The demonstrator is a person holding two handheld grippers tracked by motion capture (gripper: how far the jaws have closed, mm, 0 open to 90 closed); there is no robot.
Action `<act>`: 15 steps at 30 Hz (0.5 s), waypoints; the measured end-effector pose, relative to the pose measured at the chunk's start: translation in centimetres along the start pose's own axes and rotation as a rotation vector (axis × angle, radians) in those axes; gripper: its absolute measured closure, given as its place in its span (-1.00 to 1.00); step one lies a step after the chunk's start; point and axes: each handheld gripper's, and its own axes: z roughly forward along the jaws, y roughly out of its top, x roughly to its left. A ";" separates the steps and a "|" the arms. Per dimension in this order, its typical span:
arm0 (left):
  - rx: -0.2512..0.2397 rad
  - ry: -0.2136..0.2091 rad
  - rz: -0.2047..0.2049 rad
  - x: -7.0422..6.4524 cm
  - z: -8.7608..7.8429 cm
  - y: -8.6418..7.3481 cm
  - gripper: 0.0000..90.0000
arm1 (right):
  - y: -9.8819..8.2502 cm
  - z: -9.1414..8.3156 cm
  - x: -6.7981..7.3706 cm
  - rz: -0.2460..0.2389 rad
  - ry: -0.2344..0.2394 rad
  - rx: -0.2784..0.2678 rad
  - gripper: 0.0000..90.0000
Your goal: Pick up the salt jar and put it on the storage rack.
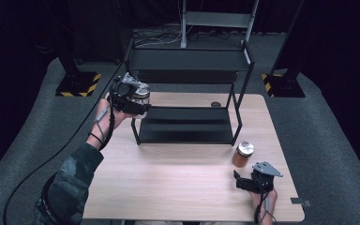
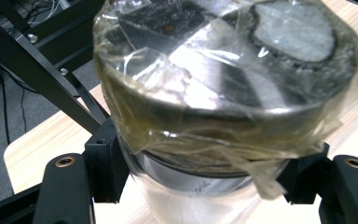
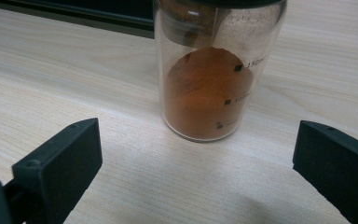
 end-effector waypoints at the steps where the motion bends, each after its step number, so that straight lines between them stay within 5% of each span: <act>1: 0.001 0.000 0.004 0.0 -0.1 0.1 -0.31 | 0.0 0.0 0.0 0.001 0.000 0.000 -1.00; 15: -0.004 0.012 0.029 -0.1 -1.2 1.9 -0.31 | 0.0 0.0 0.0 0.000 0.000 0.000 -1.00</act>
